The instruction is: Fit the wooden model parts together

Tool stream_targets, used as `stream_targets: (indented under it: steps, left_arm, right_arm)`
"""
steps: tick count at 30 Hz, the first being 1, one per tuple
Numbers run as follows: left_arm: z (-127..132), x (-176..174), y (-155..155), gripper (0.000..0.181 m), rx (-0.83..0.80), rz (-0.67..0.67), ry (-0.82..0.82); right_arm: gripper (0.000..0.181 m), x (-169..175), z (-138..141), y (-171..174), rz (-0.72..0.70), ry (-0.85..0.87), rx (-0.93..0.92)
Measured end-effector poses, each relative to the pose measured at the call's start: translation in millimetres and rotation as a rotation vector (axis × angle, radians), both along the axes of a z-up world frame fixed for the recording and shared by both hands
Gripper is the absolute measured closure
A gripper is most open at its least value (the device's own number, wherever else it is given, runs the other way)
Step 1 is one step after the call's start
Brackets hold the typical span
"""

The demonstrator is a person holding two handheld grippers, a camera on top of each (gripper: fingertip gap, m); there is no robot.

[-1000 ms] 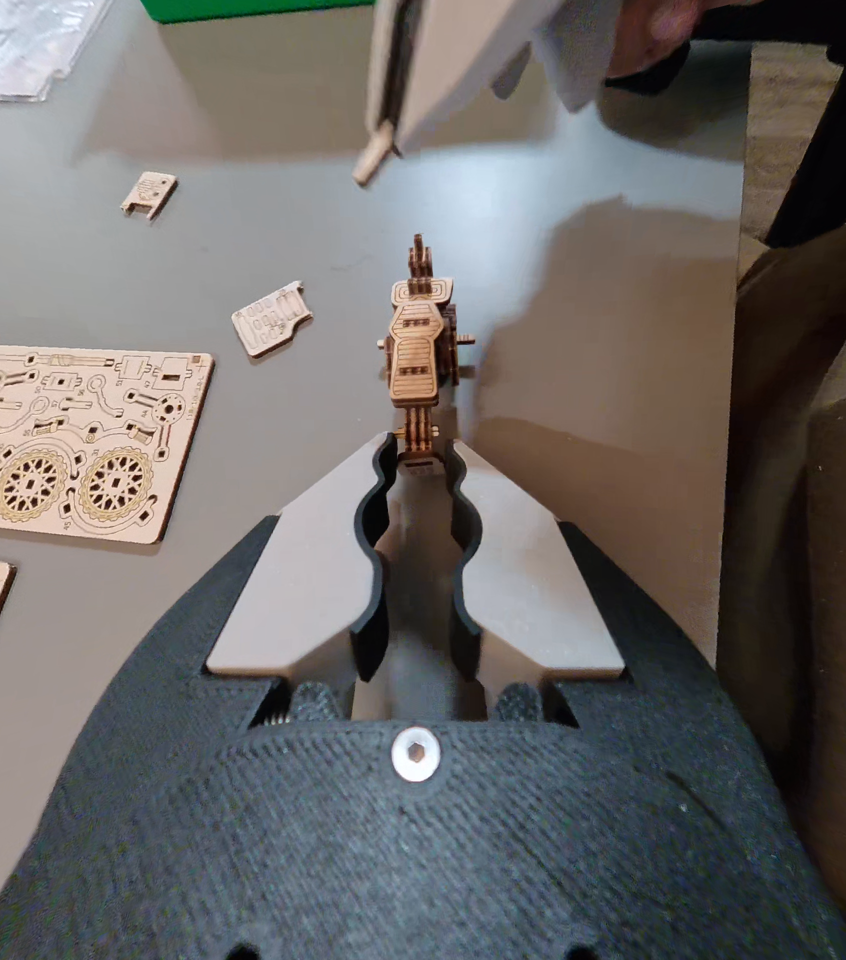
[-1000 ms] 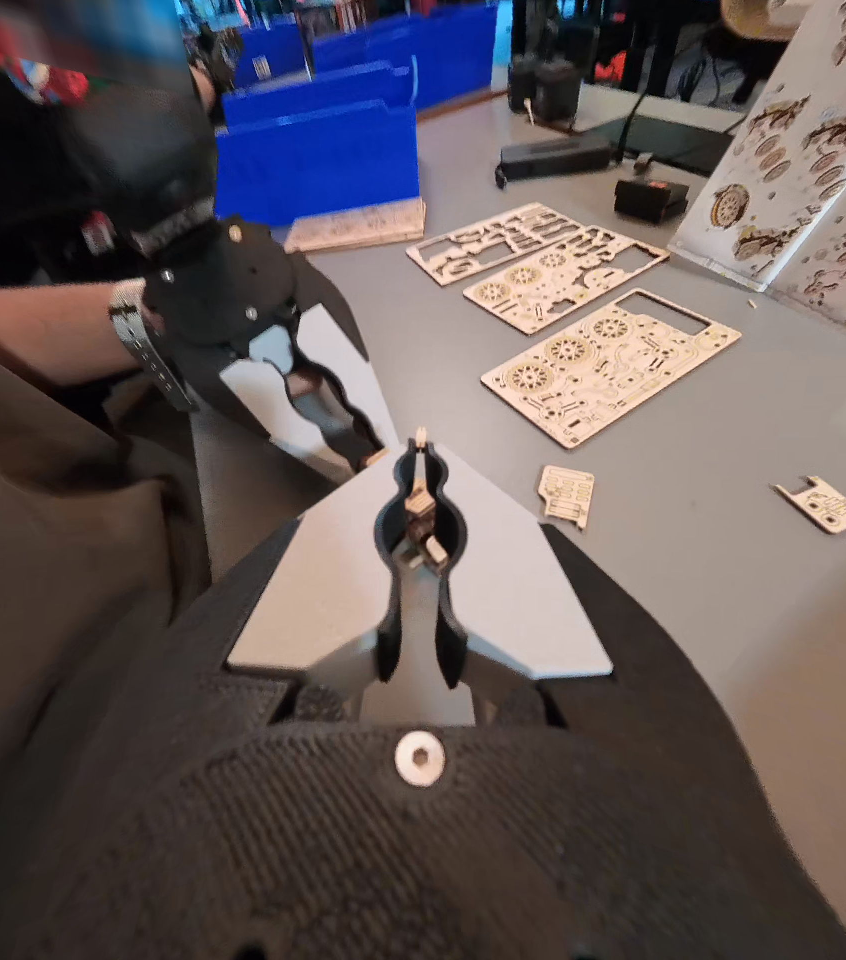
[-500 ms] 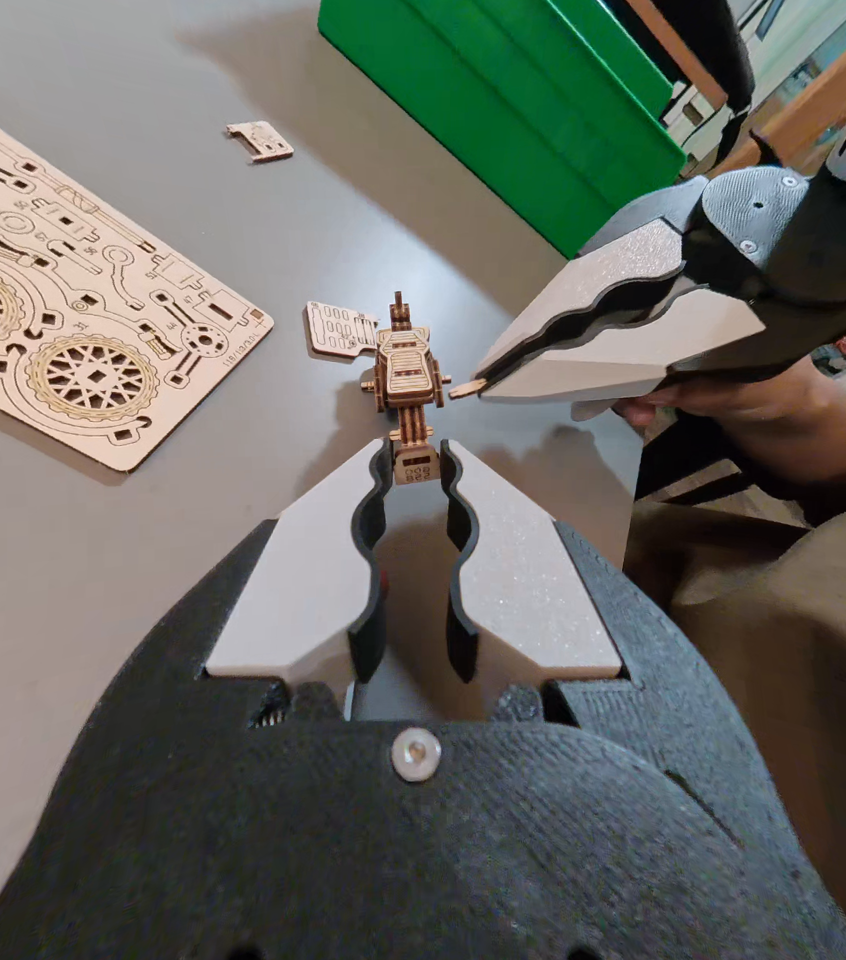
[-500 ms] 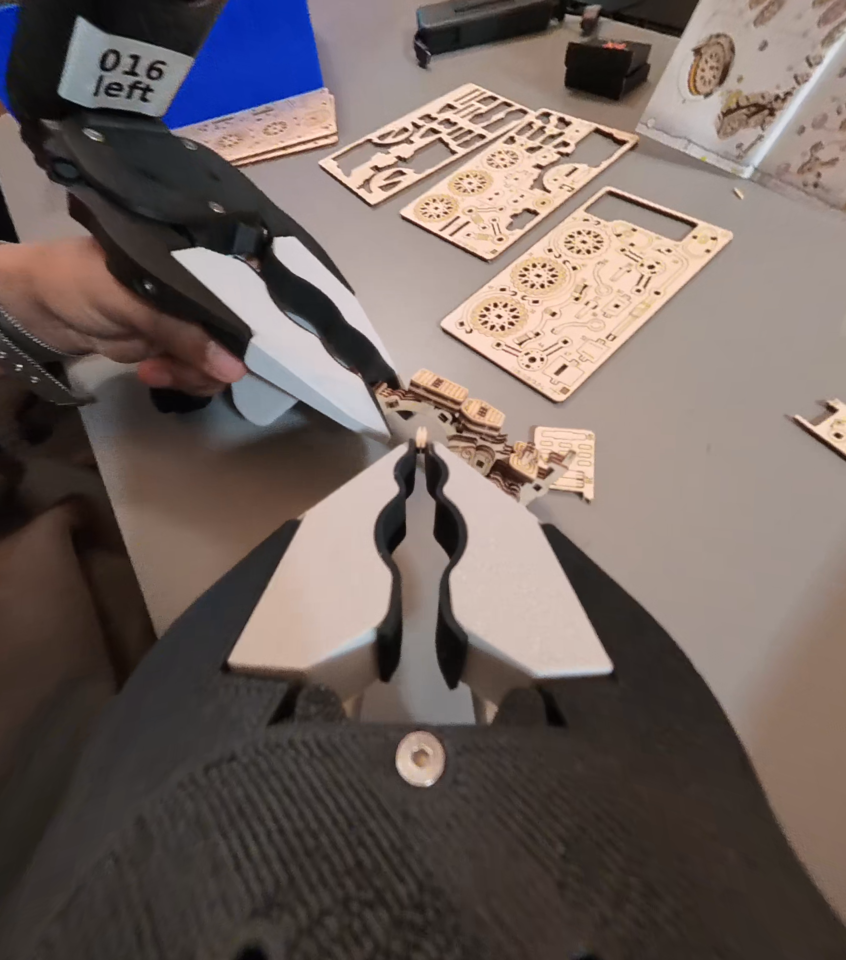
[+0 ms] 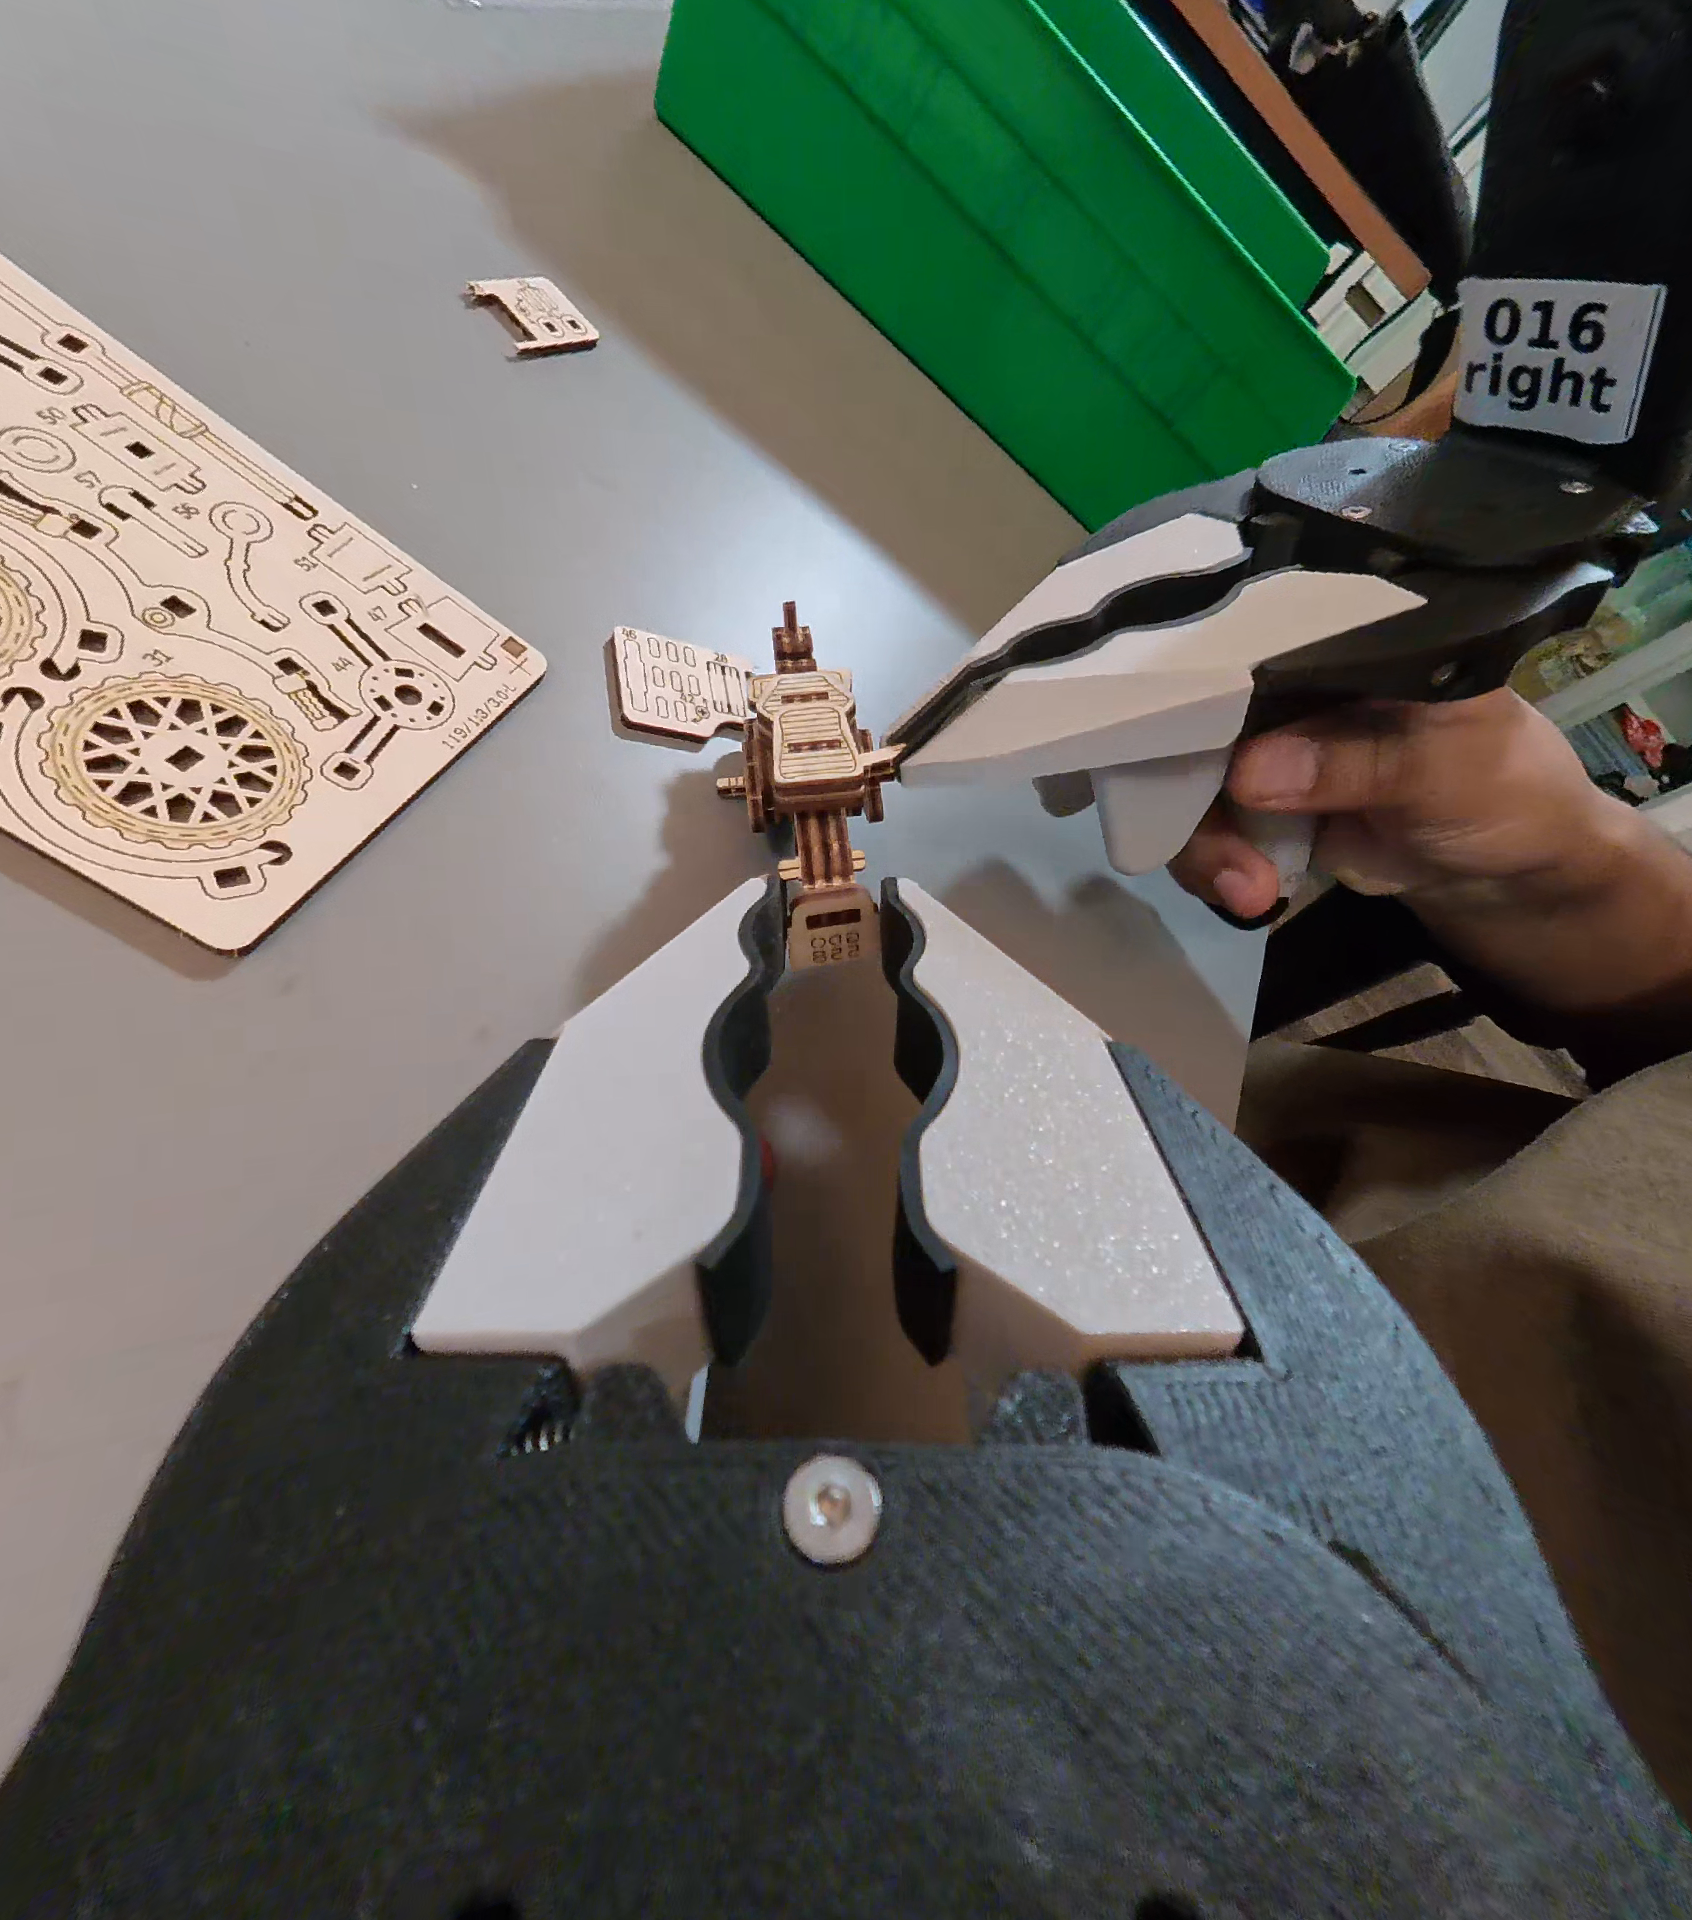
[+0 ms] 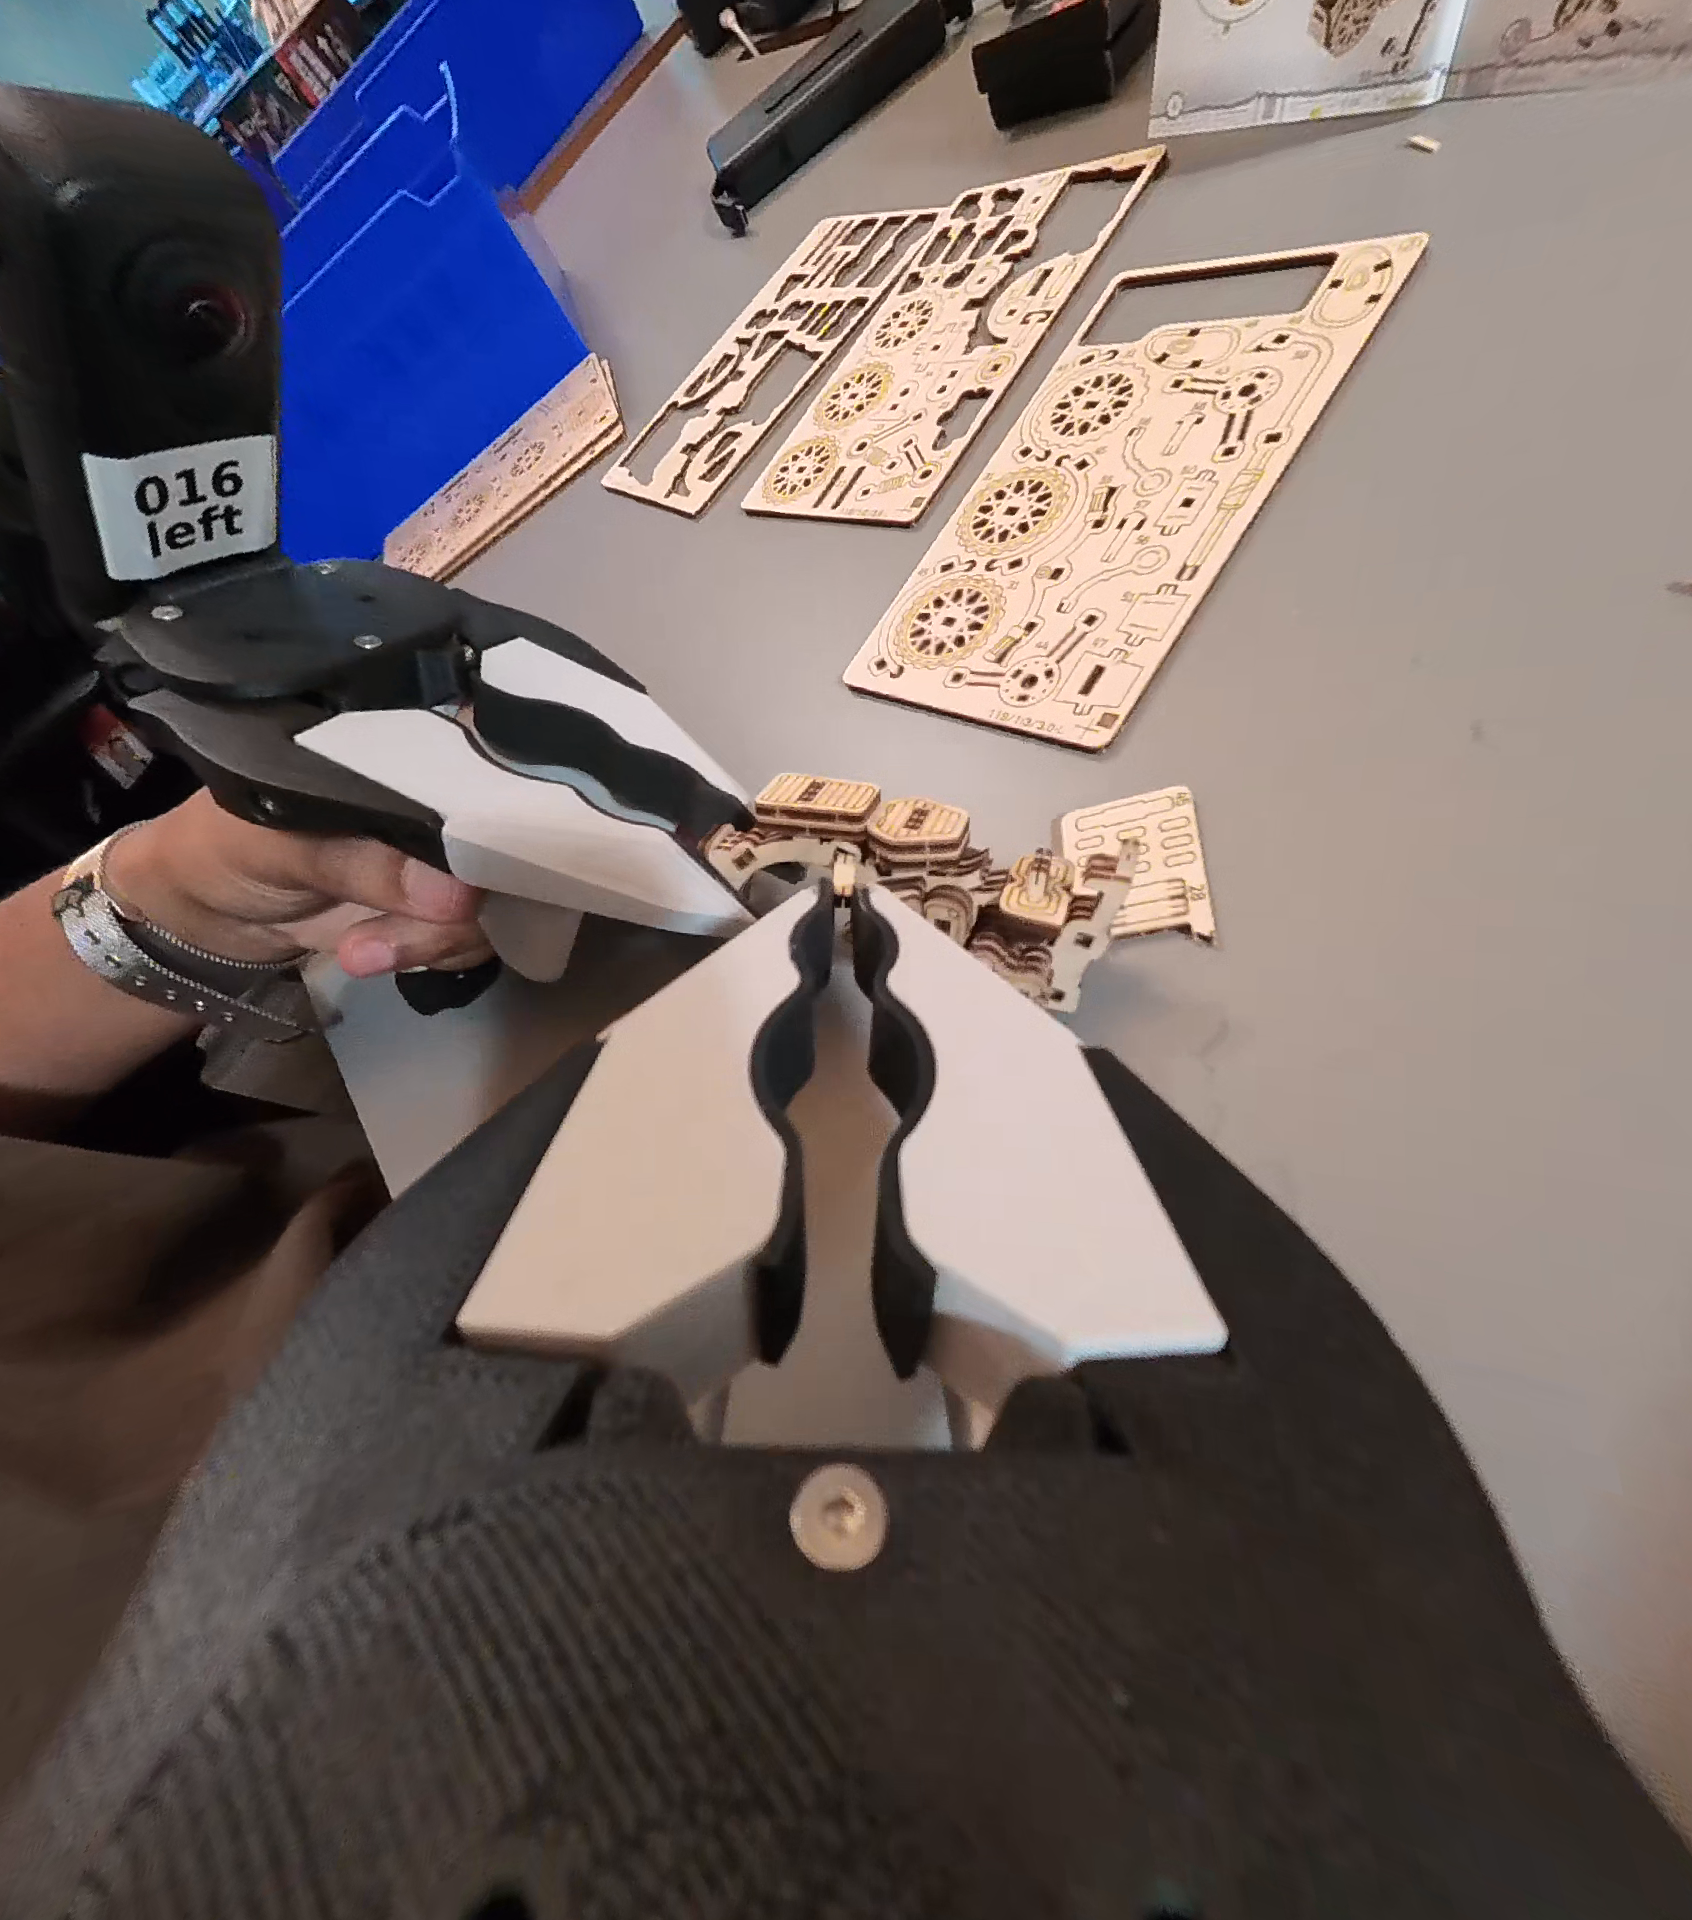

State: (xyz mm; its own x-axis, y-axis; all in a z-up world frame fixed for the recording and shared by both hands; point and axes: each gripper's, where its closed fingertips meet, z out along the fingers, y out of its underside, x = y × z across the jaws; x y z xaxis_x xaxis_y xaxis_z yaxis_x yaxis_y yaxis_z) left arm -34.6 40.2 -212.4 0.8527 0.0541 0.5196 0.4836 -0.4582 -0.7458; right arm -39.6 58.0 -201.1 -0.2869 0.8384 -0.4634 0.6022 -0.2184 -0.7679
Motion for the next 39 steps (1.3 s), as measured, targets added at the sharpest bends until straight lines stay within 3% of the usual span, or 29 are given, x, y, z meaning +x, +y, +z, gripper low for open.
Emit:
stream_targets:
  steps: [13,21,26,30,39]
  left_arm:
    - [-0.7,2.5,0.4,0.164,-0.005,-0.013,0.022]
    - [-4.9,8.8,2.0,0.146,-0.030,-0.048,0.014]
    - [-6.2,2.5,5.9,0.150,-0.035,-0.008,-0.003]
    - [-10.6,-2.0,8.0,0.165,-0.063,0.020,-0.015]
    - [-14.8,-5.9,9.2,0.165,-0.088,0.042,-0.028]
  right_arm:
    - [0.180,-0.4,1.0,0.2,-0.018,-0.015,-0.084]
    - [0.180,0.0,-2.2,-0.2,-0.009,-0.024,-0.074]
    - [0.180,0.0,-4.1,-0.1,-0.007,-0.029,-0.064]
    - [0.180,-0.1,-5.4,0.6,-0.007,-0.029,-0.048]
    - [0.181,0.6,-6.7,1.2,-0.002,-0.023,0.005]
